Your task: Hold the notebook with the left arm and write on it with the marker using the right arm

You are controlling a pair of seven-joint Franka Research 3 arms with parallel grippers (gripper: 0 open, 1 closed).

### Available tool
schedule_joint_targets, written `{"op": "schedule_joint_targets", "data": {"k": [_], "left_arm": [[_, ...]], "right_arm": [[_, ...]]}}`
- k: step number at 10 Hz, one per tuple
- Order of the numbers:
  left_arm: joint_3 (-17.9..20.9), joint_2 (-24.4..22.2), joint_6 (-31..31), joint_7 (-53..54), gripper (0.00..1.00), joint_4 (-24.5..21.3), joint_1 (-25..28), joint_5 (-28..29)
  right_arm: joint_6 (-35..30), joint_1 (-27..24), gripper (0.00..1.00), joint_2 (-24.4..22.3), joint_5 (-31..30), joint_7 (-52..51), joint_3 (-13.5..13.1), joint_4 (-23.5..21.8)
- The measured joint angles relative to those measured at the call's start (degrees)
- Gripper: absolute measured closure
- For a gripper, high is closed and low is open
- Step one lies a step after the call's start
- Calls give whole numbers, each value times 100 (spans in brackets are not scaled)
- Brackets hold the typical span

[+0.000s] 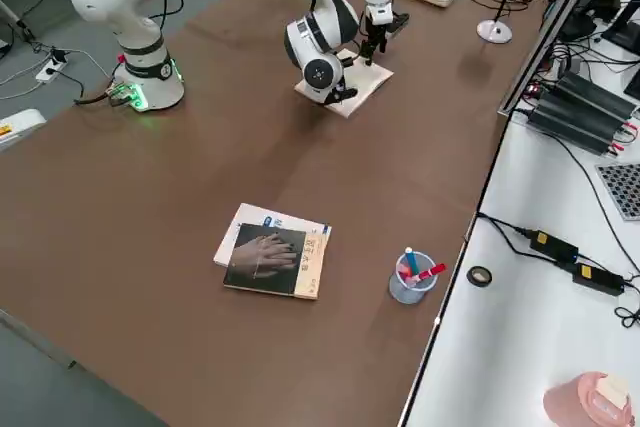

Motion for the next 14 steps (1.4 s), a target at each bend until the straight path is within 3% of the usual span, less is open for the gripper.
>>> {"op": "schedule_joint_targets", "data": {"k": [14], "left_arm": [[0, 0, 0, 3, 0, 0, 0, 0]], "right_arm": [[107, 163, 82, 1, 111, -2, 0, -2]]}}
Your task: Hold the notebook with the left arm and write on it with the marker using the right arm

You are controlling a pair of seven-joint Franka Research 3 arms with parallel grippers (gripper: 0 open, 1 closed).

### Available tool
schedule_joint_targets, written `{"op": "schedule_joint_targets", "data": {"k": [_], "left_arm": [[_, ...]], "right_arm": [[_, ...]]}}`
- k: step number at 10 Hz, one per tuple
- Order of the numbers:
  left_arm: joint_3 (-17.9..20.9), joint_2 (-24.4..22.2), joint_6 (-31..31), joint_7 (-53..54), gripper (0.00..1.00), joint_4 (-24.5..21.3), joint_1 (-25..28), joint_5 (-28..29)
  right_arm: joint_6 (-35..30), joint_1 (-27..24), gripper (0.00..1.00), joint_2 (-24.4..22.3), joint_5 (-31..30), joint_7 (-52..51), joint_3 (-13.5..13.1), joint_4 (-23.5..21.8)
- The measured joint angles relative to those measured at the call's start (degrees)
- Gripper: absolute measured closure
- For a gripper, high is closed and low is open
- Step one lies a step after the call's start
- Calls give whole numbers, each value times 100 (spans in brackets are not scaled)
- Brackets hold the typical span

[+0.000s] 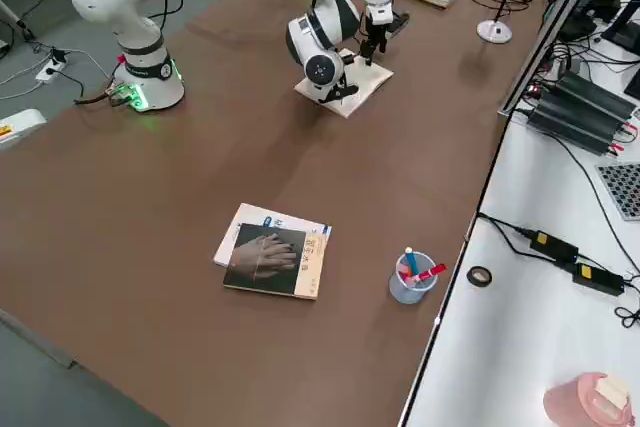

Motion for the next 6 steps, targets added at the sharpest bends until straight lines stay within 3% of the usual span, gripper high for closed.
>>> {"op": "schedule_joint_targets", "data": {"k": [6], "left_arm": [[0, 0, 0, 0, 0, 0, 0, 0]], "right_arm": [[90, 1, 82, 17, 8, -137, 1, 2]]}}
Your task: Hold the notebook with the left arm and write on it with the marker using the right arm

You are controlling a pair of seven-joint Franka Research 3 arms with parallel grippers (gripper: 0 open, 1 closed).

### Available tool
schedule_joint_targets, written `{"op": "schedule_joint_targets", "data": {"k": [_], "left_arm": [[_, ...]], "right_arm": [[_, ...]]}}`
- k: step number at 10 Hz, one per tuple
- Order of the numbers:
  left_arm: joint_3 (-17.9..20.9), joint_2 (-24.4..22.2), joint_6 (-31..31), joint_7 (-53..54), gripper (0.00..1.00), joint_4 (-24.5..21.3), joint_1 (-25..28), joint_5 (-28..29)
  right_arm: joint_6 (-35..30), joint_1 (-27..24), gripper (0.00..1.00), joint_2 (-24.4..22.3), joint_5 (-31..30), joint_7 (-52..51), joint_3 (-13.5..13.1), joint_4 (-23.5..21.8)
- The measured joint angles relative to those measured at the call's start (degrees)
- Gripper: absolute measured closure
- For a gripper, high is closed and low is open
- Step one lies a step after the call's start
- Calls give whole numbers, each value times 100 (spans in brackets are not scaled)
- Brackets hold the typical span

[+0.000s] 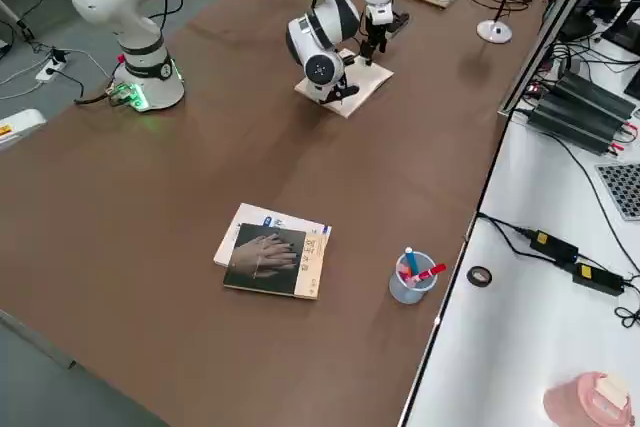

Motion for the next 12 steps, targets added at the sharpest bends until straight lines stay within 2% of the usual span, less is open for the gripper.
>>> {"op": "schedule_joint_targets", "data": {"k": [12], "left_arm": [[0, 0, 2, 0, 0, 0, 0, 0]], "right_arm": [[22, -131, 82, 67, 13, -527, -47, 36]]}}
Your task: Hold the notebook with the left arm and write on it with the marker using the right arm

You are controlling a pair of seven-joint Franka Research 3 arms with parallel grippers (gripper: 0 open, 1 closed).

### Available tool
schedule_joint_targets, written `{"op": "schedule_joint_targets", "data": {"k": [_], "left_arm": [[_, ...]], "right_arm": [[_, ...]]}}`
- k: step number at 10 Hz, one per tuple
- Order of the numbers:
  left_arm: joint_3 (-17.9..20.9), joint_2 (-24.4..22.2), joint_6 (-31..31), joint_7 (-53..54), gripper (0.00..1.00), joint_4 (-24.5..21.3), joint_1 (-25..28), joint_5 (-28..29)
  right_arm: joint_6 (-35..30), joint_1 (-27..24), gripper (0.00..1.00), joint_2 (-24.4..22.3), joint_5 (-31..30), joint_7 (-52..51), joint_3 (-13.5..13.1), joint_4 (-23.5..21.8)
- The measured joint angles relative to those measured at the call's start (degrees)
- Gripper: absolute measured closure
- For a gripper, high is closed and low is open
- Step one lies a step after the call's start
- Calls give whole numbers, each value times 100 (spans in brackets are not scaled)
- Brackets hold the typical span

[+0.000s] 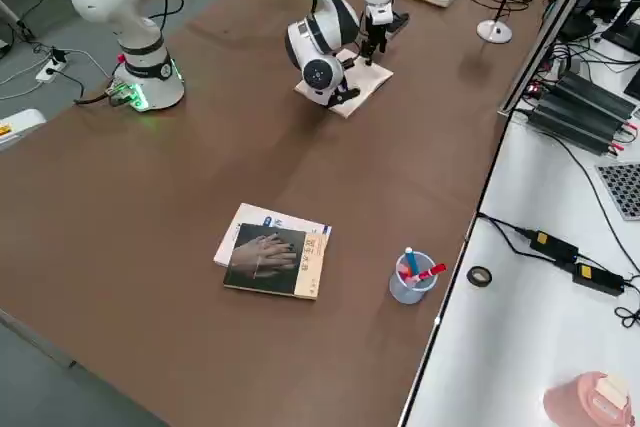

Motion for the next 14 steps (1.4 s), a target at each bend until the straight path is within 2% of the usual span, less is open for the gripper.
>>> {"op": "schedule_joint_targets", "data": {"k": [6, 14], "left_arm": [[0, 0, 2, 0, 0, 0, -1, 0], [0, 0, 4, 0, 0, 4, -1, 0]], "right_arm": [[0, -163, 82, 27, -21, -225, -15, 18], [76, -73, 82, 40, -21, -238, -5, 18]]}}
